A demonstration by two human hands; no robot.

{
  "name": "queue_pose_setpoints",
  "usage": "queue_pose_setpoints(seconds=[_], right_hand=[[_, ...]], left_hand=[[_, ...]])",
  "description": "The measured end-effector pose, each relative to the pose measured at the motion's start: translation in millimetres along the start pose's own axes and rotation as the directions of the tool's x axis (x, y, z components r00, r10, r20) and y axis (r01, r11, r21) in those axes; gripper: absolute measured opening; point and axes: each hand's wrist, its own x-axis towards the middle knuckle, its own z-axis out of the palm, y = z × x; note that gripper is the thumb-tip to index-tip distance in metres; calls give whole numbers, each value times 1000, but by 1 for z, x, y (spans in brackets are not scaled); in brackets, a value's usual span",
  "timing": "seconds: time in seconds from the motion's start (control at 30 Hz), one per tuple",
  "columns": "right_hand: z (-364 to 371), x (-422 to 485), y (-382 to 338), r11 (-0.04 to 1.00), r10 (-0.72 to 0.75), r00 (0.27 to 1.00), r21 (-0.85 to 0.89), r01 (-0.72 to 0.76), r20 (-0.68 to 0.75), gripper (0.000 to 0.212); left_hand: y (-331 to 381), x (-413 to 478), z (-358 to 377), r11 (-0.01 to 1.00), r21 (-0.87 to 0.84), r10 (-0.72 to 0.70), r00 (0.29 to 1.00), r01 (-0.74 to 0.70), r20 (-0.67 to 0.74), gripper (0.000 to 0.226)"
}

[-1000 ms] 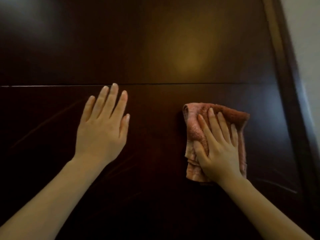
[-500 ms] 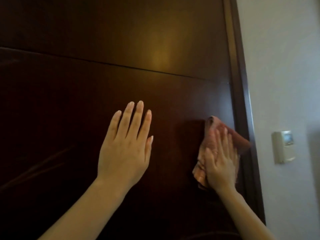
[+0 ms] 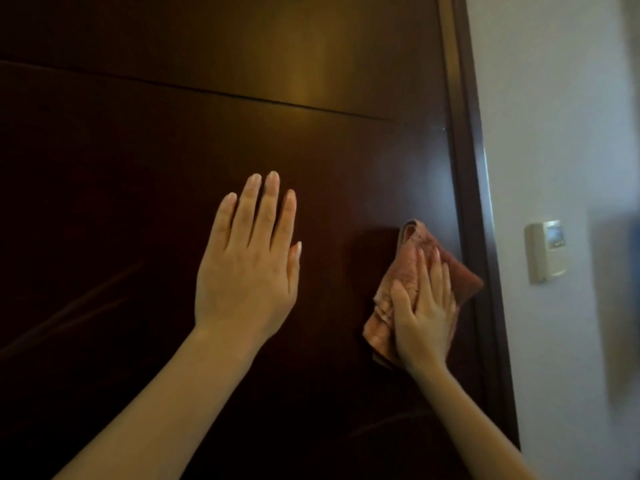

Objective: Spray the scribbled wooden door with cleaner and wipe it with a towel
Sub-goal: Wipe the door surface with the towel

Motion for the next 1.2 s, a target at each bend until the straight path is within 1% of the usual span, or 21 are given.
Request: queue_pose_setpoints(seconds=[0.03, 0.1, 0.13, 0.2, 0.27, 0.3, 0.37, 0.43, 0.47, 0.53, 0.6, 0.7, 0.77, 0.83, 0.9, 0.97, 1.07, 1.13, 1.2], right_hand=[[-5, -1, 21, 997, 83, 996, -2, -83, -26, 86], [-13, -5, 55, 956, 290, 954, -17, -292, -69, 92], [-13, -10, 64, 935, 351, 934, -34, -354, -70, 92], [-7, -13, 58, 918, 390, 920, -62, -392, -46, 90], [-1, -8, 28, 920, 390, 921, -43, -390, -20, 82], [2, -7, 9, 938, 345, 939, -43, -345, -9, 77], [10, -11, -35, 982, 179, 984, -72, -177, 23, 71], [19, -22, -80, 998, 23, 998, -64, -19, 65, 68], [24, -32, -100, 996, -60, 996, -68, 64, 58, 68], [33, -55, -129, 967, -233, 972, -95, 235, 31, 68], [42, -80, -146, 909, -389, 917, -121, 398, 86, 62], [45, -100, -159, 818, -543, 827, -130, 560, 142, 59], [45, -92, -173, 796, -579, 802, -112, 595, 148, 60], [44, -73, -188, 789, -593, 794, -103, 606, 136, 62], [45, -51, -220, 780, -608, 783, -80, 620, 134, 63], [49, -32, -260, 772, -618, 771, -68, 632, 155, 62], [56, -21, -303, 764, -625, 766, -81, 640, 149, 62], [59, -26, -307, 759, -635, 762, -83, 646, 126, 61], [61, -42, -296, 738, -664, 740, -71, 672, 103, 62]], left_hand=[[0, 0, 0, 1000, 5, -3, 1000, 3, -5, 58], [1, 0, 0, 1000, 16, -4, 1000, 4, -1, 59], [2, 0, 1, 1000, 20, -5, 1000, 5, 3, 59], [3, 1, 1, 1000, 30, -8, 1000, 8, -2, 59], [2, 2, 1, 1000, 22, 1, 1000, -1, -5, 58], [1, 2, 0, 1000, 0, 13, 1000, -13, -2, 58], [-6, 1, -1, 997, -46, 63, 998, -62, 3, 56], [-22, -3, -5, 989, -38, 140, 990, -140, 8, 54], [-35, -6, -9, 987, -20, 162, 987, -162, 6, 53], [-65, -17, -20, 989, 10, 146, 989, -146, -6, 52], [-98, -31, -33, 994, 38, 99, 995, -98, -11, 53], [-142, -50, -52, 993, 100, 58, 998, -58, -1, 54], [-172, -60, -61, 990, 141, 23, 1000, -25, 18, 55], [-202, -66, -67, 987, 156, -38, 999, 32, 33, 57], [-234, -71, -76, 979, 164, -128, 991, 122, 27, 57], [-255, -75, -83, 970, 163, -190, 981, 180, 48, 55], [-261, -82, -87, 956, 188, -240, 969, 224, 67, 57], [-258, -81, -90, 956, 188, -236, 971, 224, 43, 58], [-257, -82, -91, 961, 176, -219, 975, 212, 20, 56]])
